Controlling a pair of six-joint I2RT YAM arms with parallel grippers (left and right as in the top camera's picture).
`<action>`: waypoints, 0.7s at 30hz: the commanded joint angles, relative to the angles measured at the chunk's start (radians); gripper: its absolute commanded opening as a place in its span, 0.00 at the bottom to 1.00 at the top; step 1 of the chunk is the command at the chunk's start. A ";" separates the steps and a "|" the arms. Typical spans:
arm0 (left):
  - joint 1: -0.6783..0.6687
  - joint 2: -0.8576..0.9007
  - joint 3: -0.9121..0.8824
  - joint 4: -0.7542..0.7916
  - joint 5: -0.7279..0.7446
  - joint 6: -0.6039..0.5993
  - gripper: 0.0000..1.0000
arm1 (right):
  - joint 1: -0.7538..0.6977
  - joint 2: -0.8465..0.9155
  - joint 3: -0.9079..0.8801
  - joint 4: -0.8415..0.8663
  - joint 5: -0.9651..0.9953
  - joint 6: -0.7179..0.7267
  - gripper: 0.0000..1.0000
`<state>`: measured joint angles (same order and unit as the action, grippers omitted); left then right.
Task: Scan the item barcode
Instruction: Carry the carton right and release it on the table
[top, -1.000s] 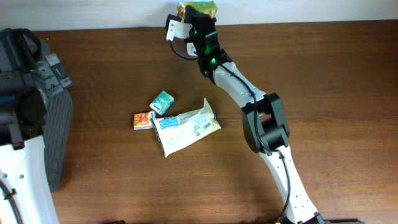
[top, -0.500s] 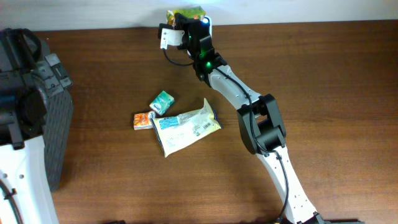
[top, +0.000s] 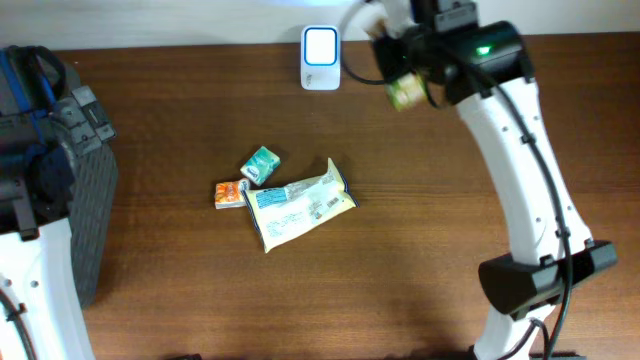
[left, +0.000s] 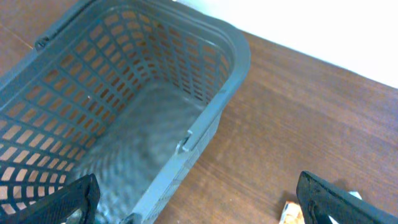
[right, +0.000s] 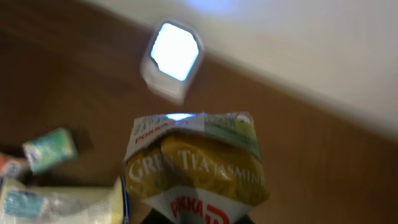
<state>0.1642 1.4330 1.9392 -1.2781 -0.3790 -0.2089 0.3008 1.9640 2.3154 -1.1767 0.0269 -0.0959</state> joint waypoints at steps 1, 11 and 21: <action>0.005 -0.005 0.006 0.001 -0.010 0.002 0.99 | -0.142 0.069 -0.068 -0.190 0.011 0.304 0.04; 0.005 -0.005 0.006 0.000 -0.010 0.002 0.99 | -0.547 0.109 -0.705 0.262 0.010 0.449 0.27; 0.004 -0.005 0.006 0.000 -0.010 0.002 0.99 | -0.372 0.108 -0.177 -0.195 -0.422 0.369 0.99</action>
<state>0.1642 1.4334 1.9392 -1.2785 -0.3790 -0.2089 -0.1703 2.0373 2.1525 -1.3762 -0.2504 0.3668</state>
